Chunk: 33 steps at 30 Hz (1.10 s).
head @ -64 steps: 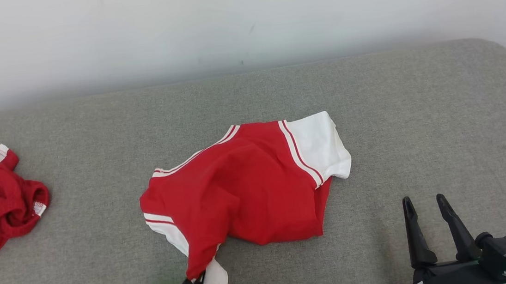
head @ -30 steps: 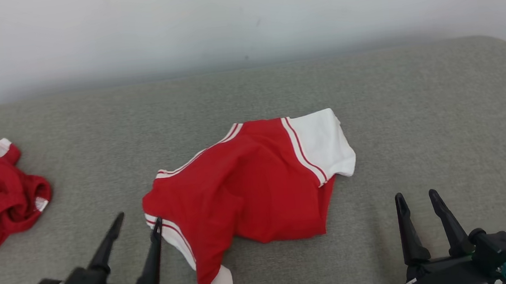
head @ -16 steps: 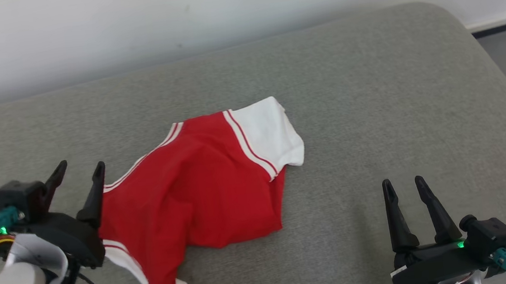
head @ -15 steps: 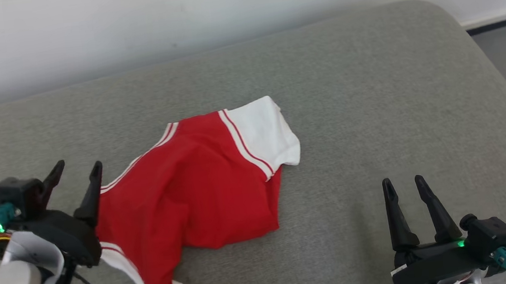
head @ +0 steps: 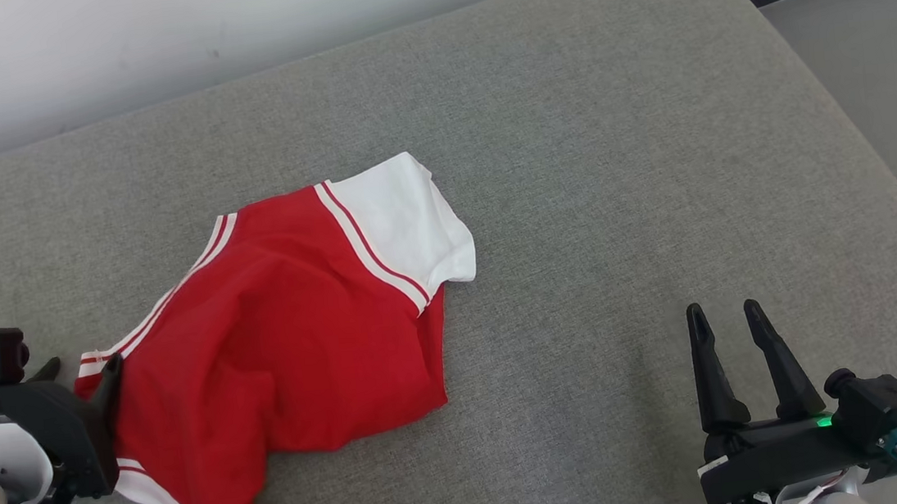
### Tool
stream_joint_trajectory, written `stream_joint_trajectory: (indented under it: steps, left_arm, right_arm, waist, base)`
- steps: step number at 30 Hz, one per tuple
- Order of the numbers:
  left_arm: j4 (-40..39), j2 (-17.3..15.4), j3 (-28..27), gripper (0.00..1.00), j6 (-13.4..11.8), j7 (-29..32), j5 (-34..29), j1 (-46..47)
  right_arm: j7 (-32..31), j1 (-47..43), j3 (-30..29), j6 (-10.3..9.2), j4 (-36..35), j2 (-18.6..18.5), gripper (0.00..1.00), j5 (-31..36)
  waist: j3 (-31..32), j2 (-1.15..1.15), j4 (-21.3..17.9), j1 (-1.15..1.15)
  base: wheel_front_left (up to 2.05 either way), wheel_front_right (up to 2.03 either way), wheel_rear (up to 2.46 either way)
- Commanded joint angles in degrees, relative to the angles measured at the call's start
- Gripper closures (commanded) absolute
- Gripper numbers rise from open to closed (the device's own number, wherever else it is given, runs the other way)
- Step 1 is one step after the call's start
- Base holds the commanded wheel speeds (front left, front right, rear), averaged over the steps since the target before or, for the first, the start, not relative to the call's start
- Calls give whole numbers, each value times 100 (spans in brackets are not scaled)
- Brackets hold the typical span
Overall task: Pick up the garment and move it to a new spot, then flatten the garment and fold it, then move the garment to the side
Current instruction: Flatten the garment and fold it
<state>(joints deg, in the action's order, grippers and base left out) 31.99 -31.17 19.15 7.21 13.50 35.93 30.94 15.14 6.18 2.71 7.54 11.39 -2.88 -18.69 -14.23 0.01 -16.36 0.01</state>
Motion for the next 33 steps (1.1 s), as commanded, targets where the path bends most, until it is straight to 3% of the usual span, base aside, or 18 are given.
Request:
stream_joint_trajectory:
  steps: [1, 8, 9, 10, 11, 15, 25, 33]
  left_arm:
    - [128, -36, -35, 0, -28, 87, 99, 76]
    - [329, 187, 27, 0, -24, 317, 334, 92]
    - [320, 244, 45, 45, -12, 366, 414, 89]
    - [283, 340, 44, 96, 2, 412, 558, 88]
    - [240, 398, 40, 100, 4, 465, 641, 86]
    - [-22, 312, 124, 100, 29, 267, 630, 261]
    - [-702, 498, 52, 100, -40, -750, 548, 238]
    - [-1494, 686, -84, 100, -535, -1508, 505, -860]
  right_arm:
    - [13, 64, -14, -11, -11, -1, 0, 11]
    - [13, 64, -49, -11, -36, -1, 0, 81]
    - [14, 61, -61, -11, -32, -2, 0, 89]
    - [13, 50, -76, -11, -31, -3, 0, 99]
    - [14, 40, -79, -11, -32, -2, 0, 110]
    - [13, 0, -127, -11, -35, -2, 0, 150]
    - [13, -170, -201, -11, -44, -3, 0, 321]
    - [14, -255, -344, -11, -54, -3, 0, 469]
  waist:
    - [-13, -1, 24, -1]
    - [-18, -1, 123, -1]
    - [-13, -1, 138, -1]
    - [-3, -1, 162, -1]
    - [5, -1, 184, -1]
    - [63, -1, 318, -1]
    - [342, -1, 1012, -1]
    - [442, -1, 1613, -1]
  base:
    - [0, 0, 0]
    - [0, 0, 0]
    - [0, 0, 0]
    - [0, 0, 0]
    - [0, 0, 0]
    - [0, 0, 0]
    - [0, 0, 0]
    - [0, 0, 0]
